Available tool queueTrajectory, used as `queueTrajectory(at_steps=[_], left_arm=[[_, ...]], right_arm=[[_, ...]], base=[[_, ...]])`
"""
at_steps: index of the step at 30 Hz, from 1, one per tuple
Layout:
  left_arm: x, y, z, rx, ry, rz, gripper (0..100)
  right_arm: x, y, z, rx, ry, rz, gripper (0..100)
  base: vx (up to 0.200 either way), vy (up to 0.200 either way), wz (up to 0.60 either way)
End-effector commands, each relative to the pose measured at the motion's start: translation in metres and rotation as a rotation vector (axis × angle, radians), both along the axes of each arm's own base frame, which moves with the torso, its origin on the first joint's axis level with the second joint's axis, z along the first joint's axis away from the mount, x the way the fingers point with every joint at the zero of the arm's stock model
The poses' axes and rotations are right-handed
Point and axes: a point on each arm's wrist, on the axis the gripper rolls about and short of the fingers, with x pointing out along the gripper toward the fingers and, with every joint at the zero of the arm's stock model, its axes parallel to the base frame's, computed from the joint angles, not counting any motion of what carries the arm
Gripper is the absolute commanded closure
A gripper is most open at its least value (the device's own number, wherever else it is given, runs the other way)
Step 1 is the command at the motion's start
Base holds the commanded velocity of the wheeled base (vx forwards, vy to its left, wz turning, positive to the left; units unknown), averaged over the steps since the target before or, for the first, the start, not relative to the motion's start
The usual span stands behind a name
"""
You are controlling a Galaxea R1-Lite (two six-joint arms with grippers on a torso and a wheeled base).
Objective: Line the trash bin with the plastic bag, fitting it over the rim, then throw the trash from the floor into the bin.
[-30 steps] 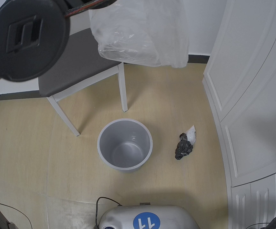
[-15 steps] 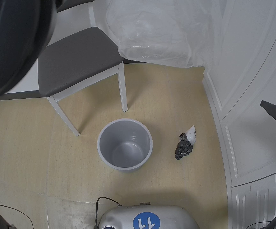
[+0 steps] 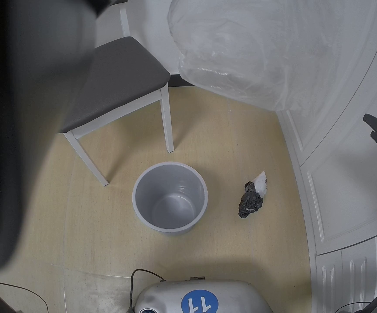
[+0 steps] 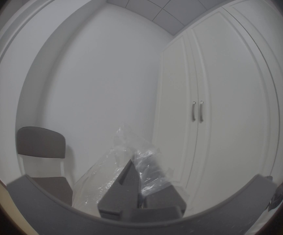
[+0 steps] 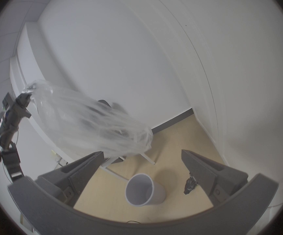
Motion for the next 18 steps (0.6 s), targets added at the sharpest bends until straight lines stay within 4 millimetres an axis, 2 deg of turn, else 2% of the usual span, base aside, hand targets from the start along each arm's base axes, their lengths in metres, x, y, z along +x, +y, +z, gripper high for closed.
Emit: queueTrajectory(at_steps=[1, 5, 11, 18], left_arm=[[-0.004, -0.011, -0.01, 0.036, -0.006, -0.035, 100], [-0.006, -0.014, -0.011, 0.054, -0.064, -0.054, 100], [-0.011, -0.02, -0.015, 0.044, -0.07, -0.069, 100], [-0.018, -0.024, -0.017, 0.06, -0.069, -0.091, 100]], right_arm=[[-0.002, -0.004, 0.008, 0.023, -0.023, -0.014, 0], [0.001, -0.004, 0.006, 0.063, 0.008, 0.03, 0], [0.001, -0.003, 0.004, 0.089, 0.026, 0.07, 0], [0.01, -0.002, 0.005, 0.111, 0.019, 0.083, 0]], base=[[0.0, 0.0, 0.0], [0.0, 0.0, 0.0], [0.0, 0.0, 0.0], [0.0, 0.0, 0.0]])
